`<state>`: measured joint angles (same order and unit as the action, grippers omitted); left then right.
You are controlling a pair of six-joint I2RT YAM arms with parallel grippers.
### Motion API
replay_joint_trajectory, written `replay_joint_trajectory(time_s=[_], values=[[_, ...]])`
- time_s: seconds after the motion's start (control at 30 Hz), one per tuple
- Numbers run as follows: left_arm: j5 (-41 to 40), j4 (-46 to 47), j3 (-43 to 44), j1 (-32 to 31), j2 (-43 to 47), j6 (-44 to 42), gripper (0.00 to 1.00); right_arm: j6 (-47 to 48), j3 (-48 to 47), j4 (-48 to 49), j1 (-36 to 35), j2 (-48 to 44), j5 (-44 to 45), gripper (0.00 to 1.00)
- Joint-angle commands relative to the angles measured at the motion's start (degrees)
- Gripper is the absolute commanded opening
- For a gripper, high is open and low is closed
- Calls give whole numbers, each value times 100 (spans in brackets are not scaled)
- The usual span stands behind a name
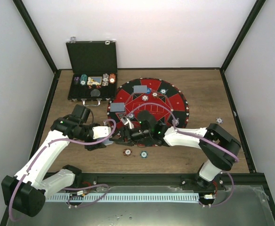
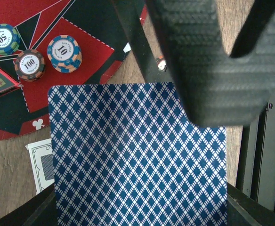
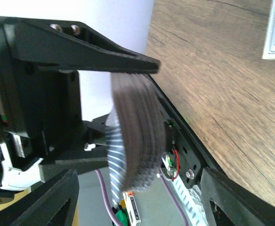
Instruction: Distribute texas hold em gaming equipment
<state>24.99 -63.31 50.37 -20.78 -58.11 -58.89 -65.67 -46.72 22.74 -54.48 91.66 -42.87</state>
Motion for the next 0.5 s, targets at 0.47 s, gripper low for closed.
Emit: replay_joint_trajectory(time_s=[0.47], values=[[120,-85,95,-14,155,-105,8,-335,-802,1002,-163,1003,-349,69]])
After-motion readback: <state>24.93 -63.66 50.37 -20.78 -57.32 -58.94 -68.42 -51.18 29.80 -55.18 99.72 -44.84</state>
